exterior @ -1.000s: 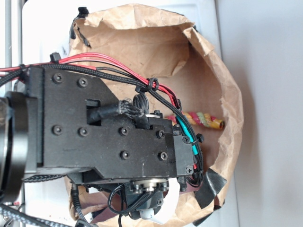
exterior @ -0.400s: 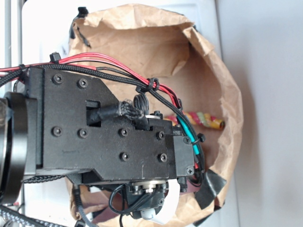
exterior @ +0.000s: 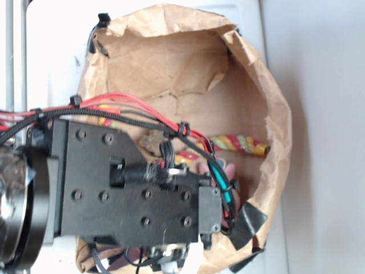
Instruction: Grab the red paper.
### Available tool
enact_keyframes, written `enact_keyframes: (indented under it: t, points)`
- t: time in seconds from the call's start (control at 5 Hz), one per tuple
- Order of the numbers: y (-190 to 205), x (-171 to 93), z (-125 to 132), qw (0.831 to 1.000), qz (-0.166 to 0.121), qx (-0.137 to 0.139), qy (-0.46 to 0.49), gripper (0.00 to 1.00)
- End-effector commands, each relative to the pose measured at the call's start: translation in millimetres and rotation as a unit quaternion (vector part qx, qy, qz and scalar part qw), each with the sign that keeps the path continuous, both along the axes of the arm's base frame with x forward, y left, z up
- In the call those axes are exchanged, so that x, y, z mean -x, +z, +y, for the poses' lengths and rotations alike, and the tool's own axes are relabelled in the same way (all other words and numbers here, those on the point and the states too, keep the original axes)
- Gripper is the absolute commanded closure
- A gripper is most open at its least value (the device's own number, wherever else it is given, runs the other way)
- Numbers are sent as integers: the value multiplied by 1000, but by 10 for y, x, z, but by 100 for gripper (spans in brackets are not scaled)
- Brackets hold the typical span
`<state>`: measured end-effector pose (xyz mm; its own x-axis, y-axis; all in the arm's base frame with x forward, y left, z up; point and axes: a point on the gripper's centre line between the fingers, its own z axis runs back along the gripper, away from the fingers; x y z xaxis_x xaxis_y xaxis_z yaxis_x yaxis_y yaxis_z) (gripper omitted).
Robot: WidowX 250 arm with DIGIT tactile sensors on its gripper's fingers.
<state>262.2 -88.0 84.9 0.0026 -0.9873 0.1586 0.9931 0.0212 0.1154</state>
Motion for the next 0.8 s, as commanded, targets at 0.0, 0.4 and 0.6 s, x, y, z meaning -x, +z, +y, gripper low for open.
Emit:
enact_keyframes:
  t: [0.0, 0.4, 0.6]
  points:
    - [-104, 23, -107, 1000, -14, -6, -6, 0]
    - [-181, -201, -11, 1000, -15, 22, -2, 0]
    - [-248, -274, -11, 1000, -12, 15, 1, 0]
